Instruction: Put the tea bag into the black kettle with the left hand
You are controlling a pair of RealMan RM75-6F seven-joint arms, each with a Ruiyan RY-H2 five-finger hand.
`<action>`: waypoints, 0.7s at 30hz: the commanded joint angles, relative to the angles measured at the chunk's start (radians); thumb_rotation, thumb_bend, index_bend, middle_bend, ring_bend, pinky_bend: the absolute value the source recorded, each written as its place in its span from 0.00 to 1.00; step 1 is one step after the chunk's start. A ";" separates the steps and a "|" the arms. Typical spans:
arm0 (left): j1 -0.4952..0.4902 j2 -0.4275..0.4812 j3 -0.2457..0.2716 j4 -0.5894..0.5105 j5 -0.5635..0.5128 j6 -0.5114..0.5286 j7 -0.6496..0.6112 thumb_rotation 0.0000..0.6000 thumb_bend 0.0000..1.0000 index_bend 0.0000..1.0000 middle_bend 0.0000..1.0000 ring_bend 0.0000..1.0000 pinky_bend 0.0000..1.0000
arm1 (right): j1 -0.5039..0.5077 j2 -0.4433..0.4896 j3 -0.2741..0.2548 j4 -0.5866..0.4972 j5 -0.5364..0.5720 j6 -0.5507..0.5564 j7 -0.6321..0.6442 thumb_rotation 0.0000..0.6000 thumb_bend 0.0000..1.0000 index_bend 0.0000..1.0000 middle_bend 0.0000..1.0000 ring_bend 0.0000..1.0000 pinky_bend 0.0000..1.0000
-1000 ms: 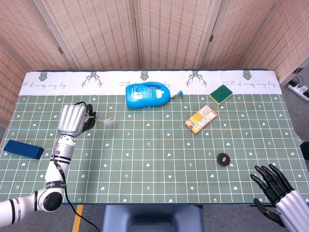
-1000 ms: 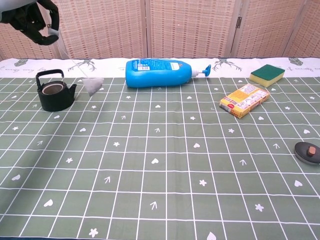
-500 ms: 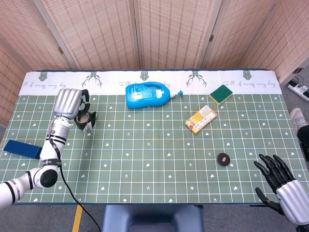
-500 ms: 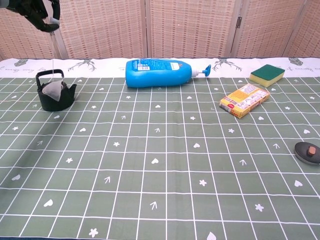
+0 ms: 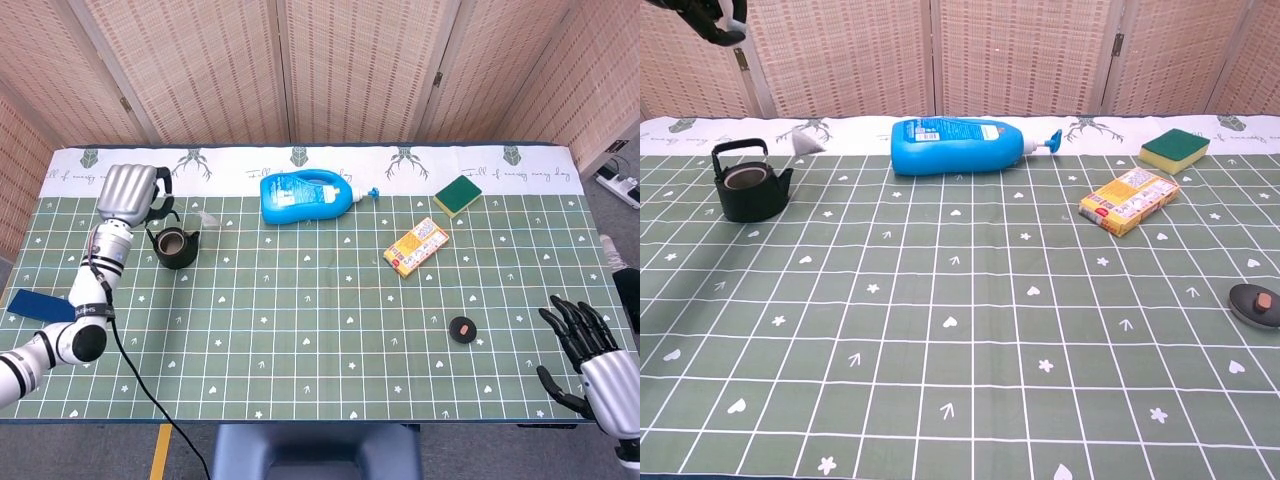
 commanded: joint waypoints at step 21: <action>-0.001 -0.019 0.073 0.184 0.078 -0.097 -0.211 1.00 0.49 0.65 1.00 1.00 1.00 | 0.006 0.004 0.034 -0.022 0.061 -0.039 -0.009 1.00 0.42 0.00 0.00 0.00 0.00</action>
